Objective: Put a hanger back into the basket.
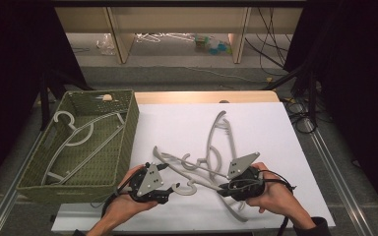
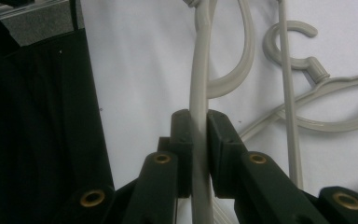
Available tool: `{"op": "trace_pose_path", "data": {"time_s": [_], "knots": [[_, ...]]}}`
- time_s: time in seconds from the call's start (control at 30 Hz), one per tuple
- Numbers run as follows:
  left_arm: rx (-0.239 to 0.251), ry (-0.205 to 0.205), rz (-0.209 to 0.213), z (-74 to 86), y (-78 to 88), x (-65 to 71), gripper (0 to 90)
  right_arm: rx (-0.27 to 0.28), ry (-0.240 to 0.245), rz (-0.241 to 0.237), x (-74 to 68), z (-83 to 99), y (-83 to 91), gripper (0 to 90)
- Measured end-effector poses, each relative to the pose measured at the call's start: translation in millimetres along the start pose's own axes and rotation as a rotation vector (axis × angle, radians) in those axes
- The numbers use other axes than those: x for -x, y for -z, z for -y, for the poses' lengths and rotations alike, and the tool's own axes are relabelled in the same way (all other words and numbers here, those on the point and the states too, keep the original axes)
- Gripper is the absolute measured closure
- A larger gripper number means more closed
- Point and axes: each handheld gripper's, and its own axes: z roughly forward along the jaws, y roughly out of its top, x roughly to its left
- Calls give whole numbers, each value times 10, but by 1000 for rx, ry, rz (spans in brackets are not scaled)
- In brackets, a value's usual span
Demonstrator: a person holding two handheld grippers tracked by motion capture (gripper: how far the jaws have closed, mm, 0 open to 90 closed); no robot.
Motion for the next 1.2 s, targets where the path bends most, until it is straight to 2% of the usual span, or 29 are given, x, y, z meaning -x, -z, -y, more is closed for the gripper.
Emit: {"op": "trace_pose_path", "data": {"time_s": [0.03,0.07,0.1,0.17,0.23,0.3,0.4,0.47,0.57,0.67,0.7,0.73,0.77,0.83,1.0,1.1,1.17,1.2], "knots": [[-15,-32,2,-17,-18,-14,320,-2,3,-2,-6,-2,5,821],[-6,-21,7,-22,-35,-11,320,-3,4,-4,-12,-2,7,821],[-22,-34,24,-41,-50,-36,322,-3,3,-4,-15,-2,8,821],[-23,-43,28,-64,-85,-47,325,-1,13,-6,-22,-6,9,821],[-49,-87,49,-85,-115,-61,351,0,13,-10,-32,-7,14,821],[-56,-124,45,-98,-145,-61,365,0,23,-16,-39,-9,19,821],[-59,-164,81,-122,-179,-61,425,3,30,-22,-50,-14,20,821],[-67,-187,128,-139,-200,-64,511,1,32,-27,-56,-16,22,821],[-72,-256,147,-171,-218,-60,594,3,38,-26,-47,-8,23,821],[-78,-332,154,-214,-209,-70,634,11,40,-29,-34,4,33,821],[-81,-338,161,-225,-207,-70,645,17,44,-28,-27,7,37,821],[-79,-348,145,-250,-196,-76,653,22,42,-25,-24,11,44,820],[-80,-339,151,-261,-192,-79,658,35,55,-16,-13,11,55,819],[-75,-360,148,-302,-162,-89,673,51,56,-13,-1,17,74,814],[-72,-344,164,-375,-123,-102,719,91,40,27,41,31,126,788],[-86,-336,182,-408,-105,-94,732,96,23,52,50,37,142,768],[-96,-317,196,-427,-93,-93,739,98,15,52,61,40,150,750],[-98,-289,210,-434,-87,-99,742,103,5,63,67,42,150,737]]}}
